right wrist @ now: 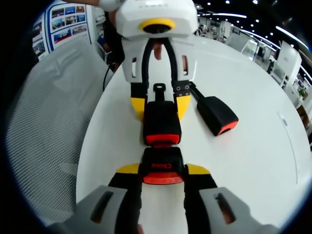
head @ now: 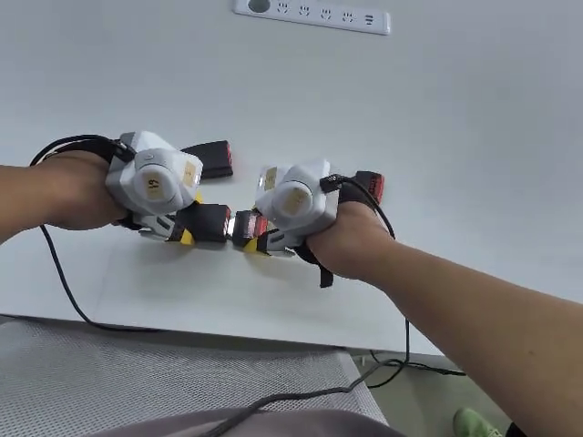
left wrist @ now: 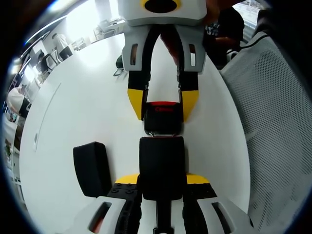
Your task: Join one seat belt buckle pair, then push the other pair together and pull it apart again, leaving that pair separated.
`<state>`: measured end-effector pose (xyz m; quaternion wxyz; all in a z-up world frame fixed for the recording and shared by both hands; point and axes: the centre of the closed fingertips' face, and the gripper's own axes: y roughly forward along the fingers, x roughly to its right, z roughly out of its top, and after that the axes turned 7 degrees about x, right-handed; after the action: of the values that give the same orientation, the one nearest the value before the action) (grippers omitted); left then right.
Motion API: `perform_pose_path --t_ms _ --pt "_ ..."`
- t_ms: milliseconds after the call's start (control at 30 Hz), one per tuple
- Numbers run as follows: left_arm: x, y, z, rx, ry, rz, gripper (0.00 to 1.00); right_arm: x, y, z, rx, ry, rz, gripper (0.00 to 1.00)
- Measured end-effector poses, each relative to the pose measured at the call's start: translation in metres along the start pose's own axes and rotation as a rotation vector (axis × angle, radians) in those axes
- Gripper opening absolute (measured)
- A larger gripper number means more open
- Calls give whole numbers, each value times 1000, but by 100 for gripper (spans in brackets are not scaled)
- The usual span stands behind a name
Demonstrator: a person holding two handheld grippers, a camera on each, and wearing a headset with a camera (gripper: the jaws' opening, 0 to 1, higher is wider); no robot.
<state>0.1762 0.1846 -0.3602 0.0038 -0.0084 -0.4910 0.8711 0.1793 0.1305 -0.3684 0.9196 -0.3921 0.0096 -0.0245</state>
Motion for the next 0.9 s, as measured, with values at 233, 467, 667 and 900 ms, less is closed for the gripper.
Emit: perform_pose_path --t_ms 233,467,667,900 --pt "-3 0 -1 7 -13 -7 32 1 -5 -3 -7 -40 5 31" --pt "-2 1 -2 10 -17 -3 31 1 -4 -3 -3 -28 6 31" --pt "-2 1 -2 2 -16 -2 31 0 -5 -3 -2 -18 8 31" --pt "-1 1 -3 -13 -32 9 32 0 -5 -3 0 -6 4 32"
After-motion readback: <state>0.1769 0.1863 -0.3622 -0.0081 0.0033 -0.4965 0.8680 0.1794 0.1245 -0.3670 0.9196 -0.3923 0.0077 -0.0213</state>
